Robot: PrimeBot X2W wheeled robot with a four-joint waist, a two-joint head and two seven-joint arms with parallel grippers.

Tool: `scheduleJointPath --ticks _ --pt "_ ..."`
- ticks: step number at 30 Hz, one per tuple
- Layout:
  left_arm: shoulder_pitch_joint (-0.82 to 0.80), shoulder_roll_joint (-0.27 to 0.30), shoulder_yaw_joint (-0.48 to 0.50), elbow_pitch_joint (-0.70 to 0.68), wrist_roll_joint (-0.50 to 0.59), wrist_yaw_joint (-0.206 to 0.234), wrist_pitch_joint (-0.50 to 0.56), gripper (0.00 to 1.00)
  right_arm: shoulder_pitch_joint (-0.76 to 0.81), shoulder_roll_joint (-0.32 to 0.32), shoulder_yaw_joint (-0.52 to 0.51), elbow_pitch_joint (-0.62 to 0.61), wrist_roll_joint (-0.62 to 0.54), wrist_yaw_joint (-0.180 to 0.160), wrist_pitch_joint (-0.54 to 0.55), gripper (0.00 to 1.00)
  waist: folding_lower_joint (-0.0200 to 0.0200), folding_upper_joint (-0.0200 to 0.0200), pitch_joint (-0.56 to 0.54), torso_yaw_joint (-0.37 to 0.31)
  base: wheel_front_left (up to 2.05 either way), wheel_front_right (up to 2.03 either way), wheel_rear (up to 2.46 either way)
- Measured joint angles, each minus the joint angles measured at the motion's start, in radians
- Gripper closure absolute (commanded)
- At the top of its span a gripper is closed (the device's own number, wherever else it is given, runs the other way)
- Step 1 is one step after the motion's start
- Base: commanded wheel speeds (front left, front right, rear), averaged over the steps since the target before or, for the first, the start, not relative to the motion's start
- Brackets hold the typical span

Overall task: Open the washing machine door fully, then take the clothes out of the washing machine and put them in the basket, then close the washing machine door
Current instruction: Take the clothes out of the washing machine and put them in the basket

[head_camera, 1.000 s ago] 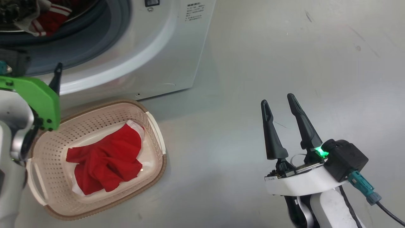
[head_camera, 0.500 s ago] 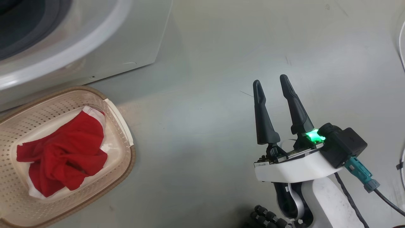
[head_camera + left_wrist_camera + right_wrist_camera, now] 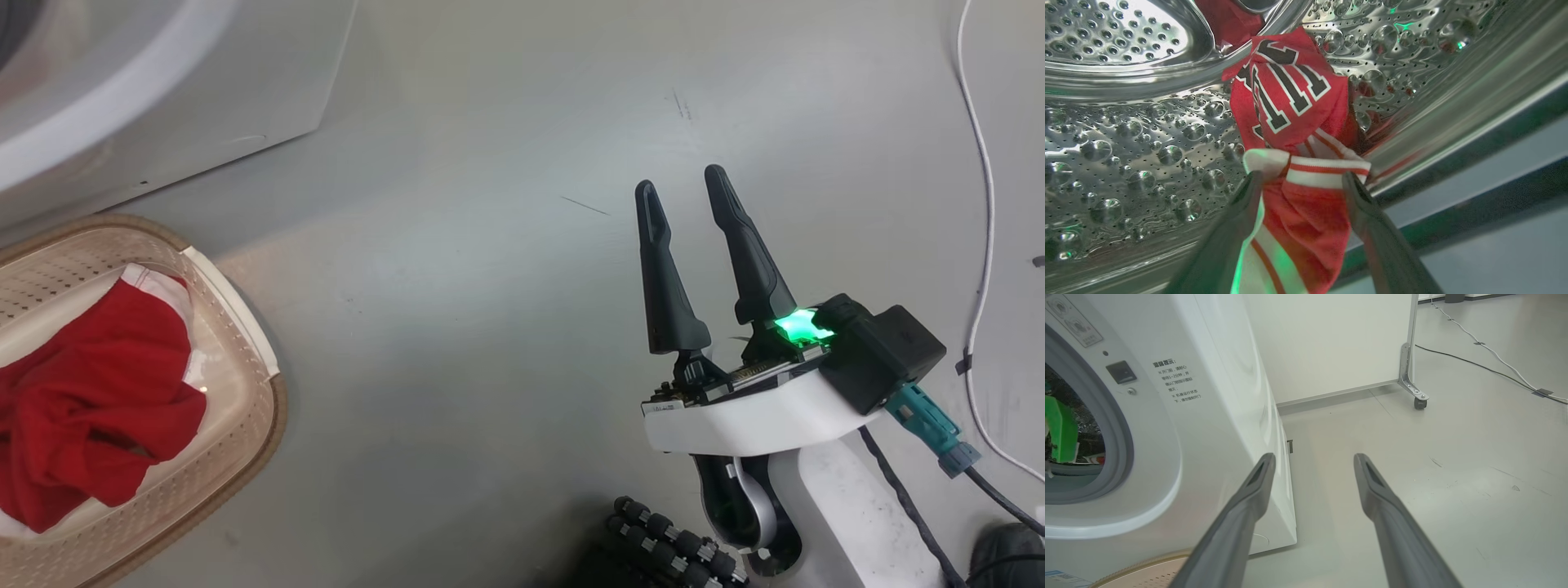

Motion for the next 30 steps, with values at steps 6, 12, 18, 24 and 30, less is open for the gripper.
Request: scheduleJointPath --ticks 6,12,18,24,30 --pt "-0.039 0.007 -0.008 0.038 -0.011 -0.001 0.035 0.0 -0.006 0.0 0.001 -0.001 0.005 -0.001 0.0 0.0 -0.0001 0.0 0.017 -0.012 0.0 0.0 0.0" --pt "-0.056 0.015 -0.012 0.087 -0.026 -0.007 0.09 1.0 -0.021 0.0 0.002 0.001 0.007 -0.008 0.0 0.0 -0.0001 0.0 0.021 -0.012 0.0 0.0 0.0" --pt "-0.078 -0.002 0.008 0.104 -0.044 -0.007 0.092 1.0 -0.025 0.0 0.004 0.005 0.007 -0.008 0.0 0.0 -0.0001 0.0 0.022 -0.007 0.0 0.0 0.0" --pt "-0.089 -0.028 0.021 0.116 -0.052 0.012 0.026 1.0 -0.03 0.0 -0.002 0.014 0.0 -0.009 0.0 0.0 -0.0001 0.0 0.017 0.004 0.0 0.0 0.0" --pt "-0.091 -0.076 0.04 0.13 -0.063 0.03 -0.058 1.0 -0.041 0.0 -0.002 0.022 -0.013 -0.009 0.0 0.0 -0.0001 0.0 0.004 0.018 0.0 0.0 0.0"
